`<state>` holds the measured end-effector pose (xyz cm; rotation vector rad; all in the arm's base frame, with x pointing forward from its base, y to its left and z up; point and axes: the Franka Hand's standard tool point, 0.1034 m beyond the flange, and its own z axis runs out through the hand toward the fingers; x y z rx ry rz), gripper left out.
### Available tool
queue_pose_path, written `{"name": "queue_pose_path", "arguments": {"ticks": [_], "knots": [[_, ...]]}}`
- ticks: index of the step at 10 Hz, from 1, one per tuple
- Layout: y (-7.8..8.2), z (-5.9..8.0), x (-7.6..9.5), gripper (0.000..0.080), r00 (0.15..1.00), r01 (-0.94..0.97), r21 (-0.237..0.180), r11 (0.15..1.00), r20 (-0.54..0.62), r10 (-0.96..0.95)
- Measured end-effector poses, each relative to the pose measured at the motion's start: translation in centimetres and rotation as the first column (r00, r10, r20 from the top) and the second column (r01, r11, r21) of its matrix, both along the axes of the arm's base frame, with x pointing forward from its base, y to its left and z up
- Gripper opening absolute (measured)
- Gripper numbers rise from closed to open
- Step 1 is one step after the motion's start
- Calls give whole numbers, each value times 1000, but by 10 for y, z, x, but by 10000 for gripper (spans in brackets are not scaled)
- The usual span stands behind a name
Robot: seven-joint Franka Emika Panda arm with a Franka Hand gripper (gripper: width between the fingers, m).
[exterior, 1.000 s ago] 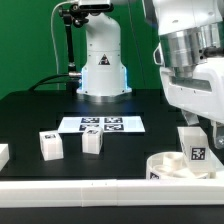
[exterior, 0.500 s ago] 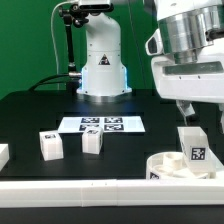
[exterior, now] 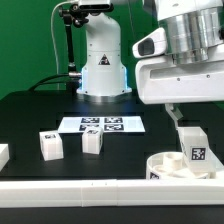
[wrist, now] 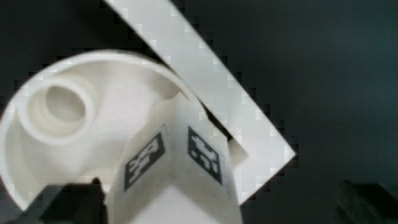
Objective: Assemble stool
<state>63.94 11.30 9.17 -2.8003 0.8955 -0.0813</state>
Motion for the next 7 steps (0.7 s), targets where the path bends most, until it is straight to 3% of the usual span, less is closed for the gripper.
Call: {"name": "queue_pose_path", "arguments": {"ticks": [4, 7], "knots": [[-16, -6, 0, 649, 952, -300, -52, 952, 44, 303], [-21, -7, 2, 649, 837, -536, -102, 838, 62, 543]]}}
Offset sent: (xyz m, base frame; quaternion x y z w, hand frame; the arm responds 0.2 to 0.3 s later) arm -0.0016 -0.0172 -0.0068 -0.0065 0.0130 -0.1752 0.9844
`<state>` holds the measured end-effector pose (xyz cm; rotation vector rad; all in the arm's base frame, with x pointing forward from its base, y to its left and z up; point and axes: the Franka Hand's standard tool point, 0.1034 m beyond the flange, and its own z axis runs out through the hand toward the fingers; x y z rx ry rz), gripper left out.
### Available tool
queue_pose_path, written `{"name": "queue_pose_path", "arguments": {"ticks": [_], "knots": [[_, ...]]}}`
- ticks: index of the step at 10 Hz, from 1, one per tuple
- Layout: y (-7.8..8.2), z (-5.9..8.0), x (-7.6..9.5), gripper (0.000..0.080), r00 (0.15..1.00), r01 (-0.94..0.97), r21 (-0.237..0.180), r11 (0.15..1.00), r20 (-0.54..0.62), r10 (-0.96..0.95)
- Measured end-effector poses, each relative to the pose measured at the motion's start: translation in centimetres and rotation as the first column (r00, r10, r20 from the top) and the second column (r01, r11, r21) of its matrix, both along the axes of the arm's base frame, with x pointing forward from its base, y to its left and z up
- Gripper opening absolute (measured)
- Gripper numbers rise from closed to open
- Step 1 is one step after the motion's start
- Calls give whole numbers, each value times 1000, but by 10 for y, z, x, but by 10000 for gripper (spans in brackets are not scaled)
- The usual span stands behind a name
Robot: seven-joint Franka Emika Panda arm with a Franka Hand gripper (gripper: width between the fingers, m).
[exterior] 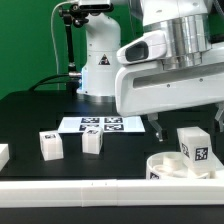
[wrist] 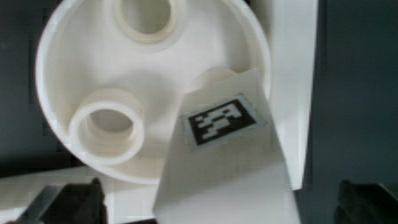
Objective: Assemble stool
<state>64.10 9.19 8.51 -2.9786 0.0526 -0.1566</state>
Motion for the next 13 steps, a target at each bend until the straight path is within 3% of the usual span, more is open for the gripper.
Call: {"name": "queue_pose_path", "arguments": {"ticks": [6, 9, 13], "knots": [[-3, 0, 1, 649, 924, -375, -85, 923, 42, 379], [6, 1, 0, 649, 797, -592, -146, 792, 39, 603], [7, 0, -1, 649, 553, -813, -206, 544, 15, 833]]}}
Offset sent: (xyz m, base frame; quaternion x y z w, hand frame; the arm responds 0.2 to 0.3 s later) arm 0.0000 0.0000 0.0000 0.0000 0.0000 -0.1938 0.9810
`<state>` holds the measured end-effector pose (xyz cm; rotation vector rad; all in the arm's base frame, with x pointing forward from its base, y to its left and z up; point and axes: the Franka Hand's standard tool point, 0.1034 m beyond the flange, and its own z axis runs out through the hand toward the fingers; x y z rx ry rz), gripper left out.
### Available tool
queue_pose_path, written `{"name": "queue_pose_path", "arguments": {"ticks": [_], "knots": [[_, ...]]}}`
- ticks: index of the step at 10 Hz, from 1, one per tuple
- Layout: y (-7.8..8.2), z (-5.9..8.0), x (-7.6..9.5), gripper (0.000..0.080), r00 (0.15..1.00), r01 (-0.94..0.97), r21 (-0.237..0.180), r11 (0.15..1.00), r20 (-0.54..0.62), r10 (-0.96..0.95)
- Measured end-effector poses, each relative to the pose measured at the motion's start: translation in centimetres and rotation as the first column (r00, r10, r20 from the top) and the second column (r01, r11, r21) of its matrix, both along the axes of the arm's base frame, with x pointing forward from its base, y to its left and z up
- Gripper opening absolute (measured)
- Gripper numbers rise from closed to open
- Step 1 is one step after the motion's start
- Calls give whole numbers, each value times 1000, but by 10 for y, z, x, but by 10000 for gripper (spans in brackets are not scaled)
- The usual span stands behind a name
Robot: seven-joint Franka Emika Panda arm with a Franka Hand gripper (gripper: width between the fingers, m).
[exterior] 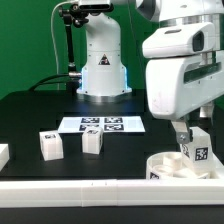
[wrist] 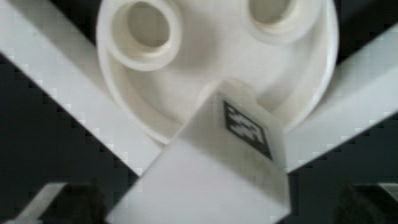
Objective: Assemble stool
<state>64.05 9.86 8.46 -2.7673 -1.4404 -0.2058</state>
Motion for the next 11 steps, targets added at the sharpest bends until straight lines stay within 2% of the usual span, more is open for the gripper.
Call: {"name": "queue_pose_path", "arguments": {"ticks": [4, 7, 11], "knots": [[-5, -1, 1, 649, 977, -211, -45, 977, 11, 211], [0, -3, 1, 649, 872, -487, -123, 865, -2, 490], [3, -1, 3, 649, 724, -682, -185, 707, -39, 689]]}}
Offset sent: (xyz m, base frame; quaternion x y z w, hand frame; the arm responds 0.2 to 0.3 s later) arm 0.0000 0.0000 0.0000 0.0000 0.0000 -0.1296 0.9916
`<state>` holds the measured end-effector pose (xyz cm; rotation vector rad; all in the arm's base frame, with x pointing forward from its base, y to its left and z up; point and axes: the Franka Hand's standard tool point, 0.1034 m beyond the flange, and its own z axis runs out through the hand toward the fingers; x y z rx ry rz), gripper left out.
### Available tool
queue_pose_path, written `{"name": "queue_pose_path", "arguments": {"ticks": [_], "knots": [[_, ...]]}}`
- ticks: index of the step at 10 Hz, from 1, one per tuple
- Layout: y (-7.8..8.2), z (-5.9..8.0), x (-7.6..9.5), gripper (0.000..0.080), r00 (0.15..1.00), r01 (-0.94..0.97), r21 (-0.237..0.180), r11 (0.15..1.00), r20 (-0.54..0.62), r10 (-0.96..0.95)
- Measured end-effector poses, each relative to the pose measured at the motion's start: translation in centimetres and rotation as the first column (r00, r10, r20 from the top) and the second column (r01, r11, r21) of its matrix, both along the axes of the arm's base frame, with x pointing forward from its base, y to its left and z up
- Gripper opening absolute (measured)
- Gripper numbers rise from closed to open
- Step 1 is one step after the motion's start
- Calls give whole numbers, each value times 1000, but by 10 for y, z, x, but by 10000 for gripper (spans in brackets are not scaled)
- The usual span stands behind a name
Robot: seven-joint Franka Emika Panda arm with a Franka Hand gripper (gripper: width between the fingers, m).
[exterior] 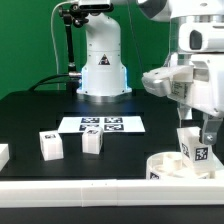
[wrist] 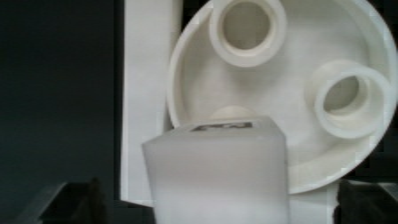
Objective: Assemble stool
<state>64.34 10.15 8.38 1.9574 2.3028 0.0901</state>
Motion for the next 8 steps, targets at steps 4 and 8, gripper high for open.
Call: {"name": "queue_pose_path", "arguments": {"ticks": [4, 8], "knots": [[4, -7, -4, 558, 1000, -26, -7, 1000, -10, 26], [2, -9, -6, 341, 1000, 12, -5, 1000, -17, -12]]}}
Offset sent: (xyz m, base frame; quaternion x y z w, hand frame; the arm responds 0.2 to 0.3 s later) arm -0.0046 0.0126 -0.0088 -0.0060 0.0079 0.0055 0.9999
